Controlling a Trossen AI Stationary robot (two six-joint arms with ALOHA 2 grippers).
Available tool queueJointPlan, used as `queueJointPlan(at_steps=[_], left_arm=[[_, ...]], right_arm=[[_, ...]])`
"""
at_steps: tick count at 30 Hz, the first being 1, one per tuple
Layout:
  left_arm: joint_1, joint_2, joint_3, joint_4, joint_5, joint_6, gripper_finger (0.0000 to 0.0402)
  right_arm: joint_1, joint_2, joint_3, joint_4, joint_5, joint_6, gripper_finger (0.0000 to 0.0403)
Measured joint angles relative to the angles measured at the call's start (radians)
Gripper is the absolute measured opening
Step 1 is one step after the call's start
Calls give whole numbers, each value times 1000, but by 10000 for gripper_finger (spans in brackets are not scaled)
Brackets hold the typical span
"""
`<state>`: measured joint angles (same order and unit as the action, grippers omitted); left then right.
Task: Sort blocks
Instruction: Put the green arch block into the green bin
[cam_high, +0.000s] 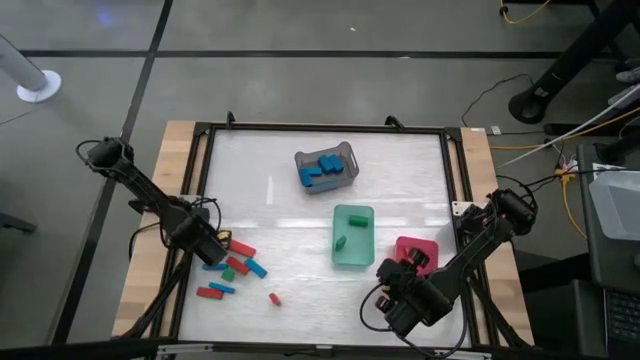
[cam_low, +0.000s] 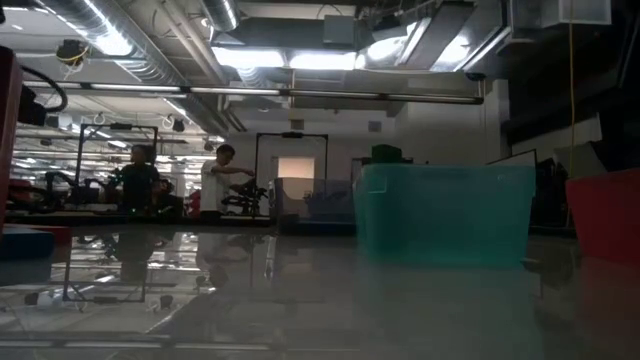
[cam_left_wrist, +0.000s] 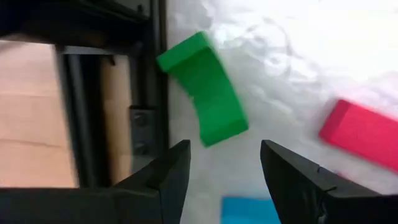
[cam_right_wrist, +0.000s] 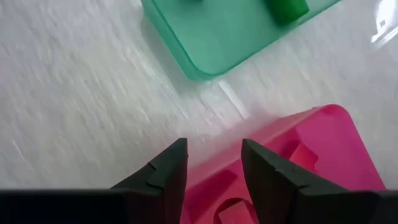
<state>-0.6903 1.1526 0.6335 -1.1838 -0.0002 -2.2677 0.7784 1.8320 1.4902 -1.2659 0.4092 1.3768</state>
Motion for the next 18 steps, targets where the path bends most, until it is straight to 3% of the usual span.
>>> queueJointPlan(at_steps=[18], left_arm=[[0,0,-54,22,-86,-194,182]], right_arm=[[1,0,0,98,-9,-154,153]])
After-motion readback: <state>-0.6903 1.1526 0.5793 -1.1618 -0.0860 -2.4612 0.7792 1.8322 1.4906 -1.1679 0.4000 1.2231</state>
